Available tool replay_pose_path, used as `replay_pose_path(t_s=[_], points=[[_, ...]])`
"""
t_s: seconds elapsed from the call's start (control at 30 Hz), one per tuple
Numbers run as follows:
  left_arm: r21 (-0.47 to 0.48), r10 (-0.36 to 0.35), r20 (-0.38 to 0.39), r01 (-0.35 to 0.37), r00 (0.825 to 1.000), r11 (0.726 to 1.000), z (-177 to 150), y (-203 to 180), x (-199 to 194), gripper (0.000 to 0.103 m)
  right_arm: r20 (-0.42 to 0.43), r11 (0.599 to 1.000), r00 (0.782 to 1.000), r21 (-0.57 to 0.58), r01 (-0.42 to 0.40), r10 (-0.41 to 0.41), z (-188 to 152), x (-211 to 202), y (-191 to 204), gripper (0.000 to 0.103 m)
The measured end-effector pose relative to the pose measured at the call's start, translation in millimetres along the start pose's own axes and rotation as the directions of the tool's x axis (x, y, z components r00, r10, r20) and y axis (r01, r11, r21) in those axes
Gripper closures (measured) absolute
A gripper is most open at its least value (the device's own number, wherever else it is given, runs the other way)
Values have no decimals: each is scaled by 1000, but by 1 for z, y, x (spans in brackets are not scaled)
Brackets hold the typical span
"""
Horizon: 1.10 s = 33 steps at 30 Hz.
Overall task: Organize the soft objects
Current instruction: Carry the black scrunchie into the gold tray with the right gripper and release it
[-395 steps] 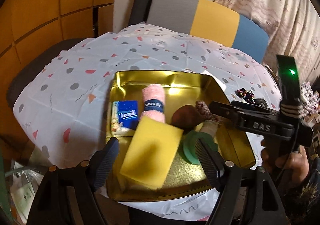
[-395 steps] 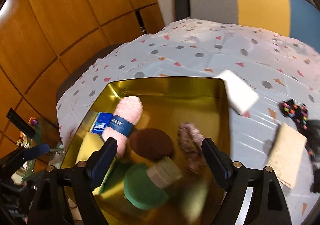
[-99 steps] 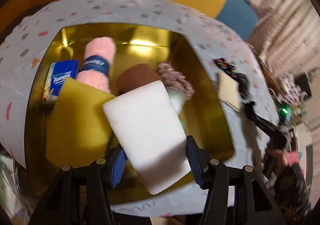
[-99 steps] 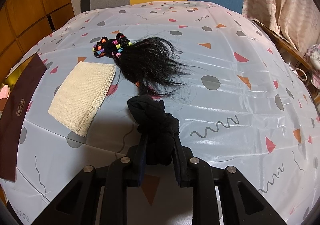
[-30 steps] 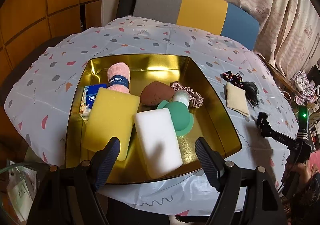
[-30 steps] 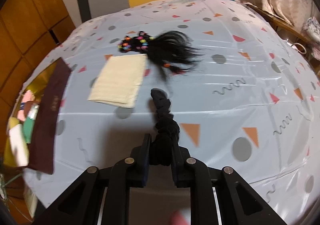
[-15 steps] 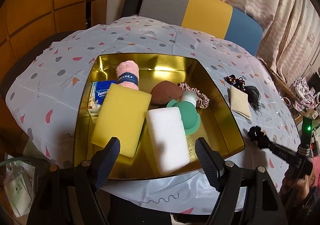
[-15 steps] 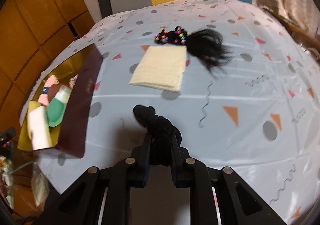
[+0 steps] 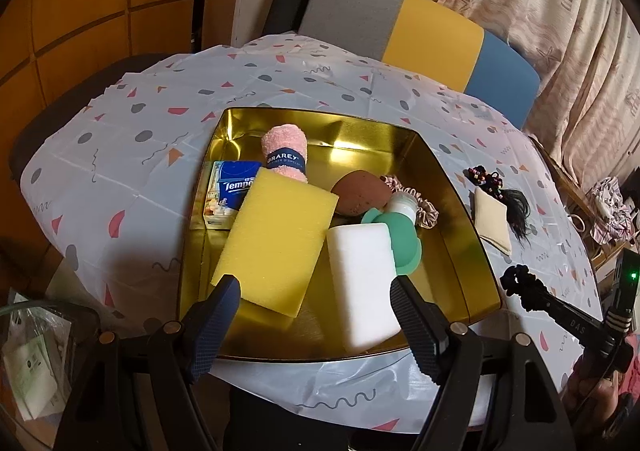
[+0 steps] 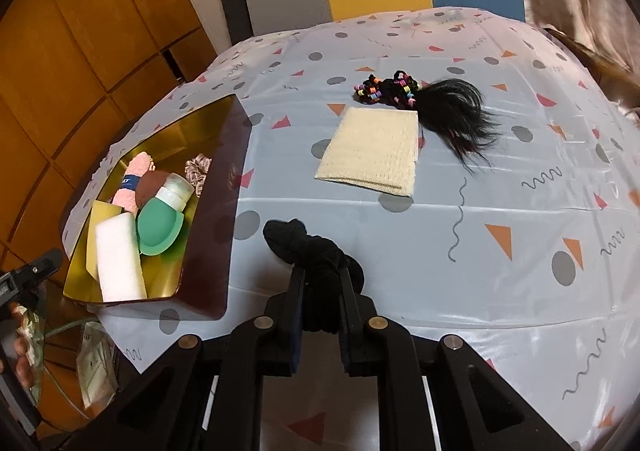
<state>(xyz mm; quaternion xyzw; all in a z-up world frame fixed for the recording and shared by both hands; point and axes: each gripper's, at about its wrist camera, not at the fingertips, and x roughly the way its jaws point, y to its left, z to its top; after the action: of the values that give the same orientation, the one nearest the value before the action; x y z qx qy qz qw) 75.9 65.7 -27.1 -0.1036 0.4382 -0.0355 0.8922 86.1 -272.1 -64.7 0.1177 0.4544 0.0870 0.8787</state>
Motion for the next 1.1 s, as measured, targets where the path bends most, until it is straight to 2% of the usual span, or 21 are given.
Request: replay_pose_path(t_s=[0.13, 0.37, 0.57, 0.7, 0.87, 1.03, 1.1], points=[[6, 5, 4, -5, 1000, 1000, 0, 1, -1, 24, 38, 999, 999, 22, -24, 23, 7, -12, 3, 89], [-2, 4, 2, -4, 1000, 1000, 1, 2, -1, 24, 101, 998, 993, -41, -50, 54, 28, -31, 28, 90], [-2, 3, 8, -3, 1000, 1000, 3, 2, -2, 24, 104, 987, 984, -81, -136, 144, 38, -35, 61, 90], [-1, 4, 12, -4, 1000, 1000, 3, 3, -3, 24, 57, 970, 979, -158, -182, 193, 40, -18, 100, 90], [-8, 10, 11, -10, 1000, 1000, 3, 8, -3, 24, -42, 954, 982, -236, -187, 182, 31, 22, 137, 90], [-19, 19, 12, -19, 1000, 1000, 4, 15, -3, 24, -124, 943, 981, -279, -180, 151, 17, 46, 143, 89], [-22, 23, 13, -23, 1000, 999, 4, 16, -2, 24, -149, 944, 978, -274, -185, 149, 14, 52, 141, 86]])
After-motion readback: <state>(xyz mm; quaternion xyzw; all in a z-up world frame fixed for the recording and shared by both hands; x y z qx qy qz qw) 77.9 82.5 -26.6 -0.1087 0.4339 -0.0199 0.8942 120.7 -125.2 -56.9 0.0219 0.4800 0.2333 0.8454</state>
